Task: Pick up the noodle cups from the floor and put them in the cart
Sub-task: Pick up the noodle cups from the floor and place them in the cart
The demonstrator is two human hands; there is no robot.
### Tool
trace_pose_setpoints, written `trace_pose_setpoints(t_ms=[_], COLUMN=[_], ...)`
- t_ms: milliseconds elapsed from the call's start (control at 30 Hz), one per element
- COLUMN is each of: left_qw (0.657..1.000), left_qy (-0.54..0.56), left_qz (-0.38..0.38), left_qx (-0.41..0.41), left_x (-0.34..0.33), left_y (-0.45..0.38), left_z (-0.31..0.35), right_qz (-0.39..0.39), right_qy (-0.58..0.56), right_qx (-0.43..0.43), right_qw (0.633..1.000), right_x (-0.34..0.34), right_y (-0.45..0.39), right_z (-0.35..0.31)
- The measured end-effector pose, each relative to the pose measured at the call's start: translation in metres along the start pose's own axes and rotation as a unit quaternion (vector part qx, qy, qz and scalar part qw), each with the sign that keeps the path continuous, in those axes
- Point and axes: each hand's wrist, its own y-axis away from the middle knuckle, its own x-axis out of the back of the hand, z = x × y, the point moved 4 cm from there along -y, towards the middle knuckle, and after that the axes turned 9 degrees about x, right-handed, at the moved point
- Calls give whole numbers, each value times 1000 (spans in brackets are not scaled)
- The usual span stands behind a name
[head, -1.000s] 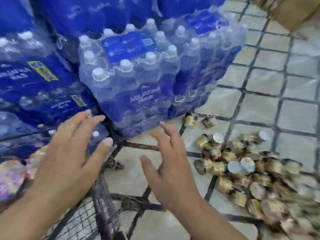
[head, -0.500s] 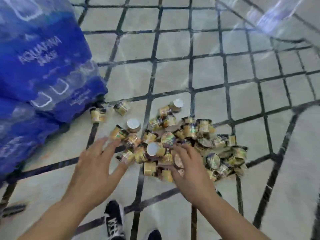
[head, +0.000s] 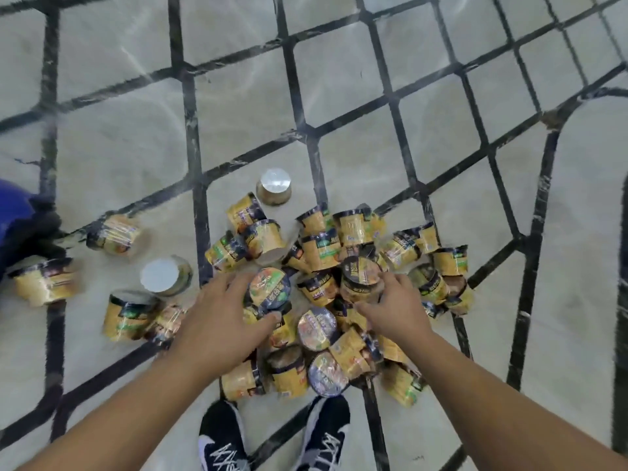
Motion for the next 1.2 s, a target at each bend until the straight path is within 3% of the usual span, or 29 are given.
trace_pose_setpoints(t_ms=[200,333,600,700,933,1200], left_qw=[995,988,992,995,994,993], left_qy=[91,147,75,55,91,112], left_qz=[-25,-29,-50,-24,-24,1], left_qx=[24,40,86,79,53,40], left_x=[-60,-97,-160,-168,-115,32], left_y=[-122,-194,-274,-276,-189,61], left_z=[51,82,118,119,100,-6], right_qz=[-16,-26,23,29,68,69], right_qy=[13,10,-29,-63,-91,-80], right_qx=[-25,-14,48,45,55,178], right_qw=[999,1000,998,997,992,978], right_x=[-41,-74,-86,-81,-43,34], right_y=[-125,-165,-111,-81,-27,106], right_z=[40,54,93,107,92,-50])
